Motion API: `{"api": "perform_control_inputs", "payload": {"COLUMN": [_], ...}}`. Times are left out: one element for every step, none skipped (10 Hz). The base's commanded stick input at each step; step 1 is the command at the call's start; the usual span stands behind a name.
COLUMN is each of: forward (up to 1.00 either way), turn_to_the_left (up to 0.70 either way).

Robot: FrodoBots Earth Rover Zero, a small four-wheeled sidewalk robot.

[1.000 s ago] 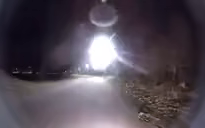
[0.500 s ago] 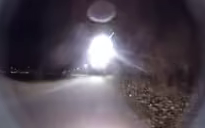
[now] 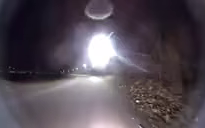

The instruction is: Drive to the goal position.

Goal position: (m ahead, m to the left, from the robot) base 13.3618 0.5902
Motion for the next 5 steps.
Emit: {"api": "perform_control_inputs", "payload": {"forward": [1.0,1.0,1.0,1.0,1.0], "turn_to_the_left": [0.0,0.0,0.0,0.0,0.0]}}
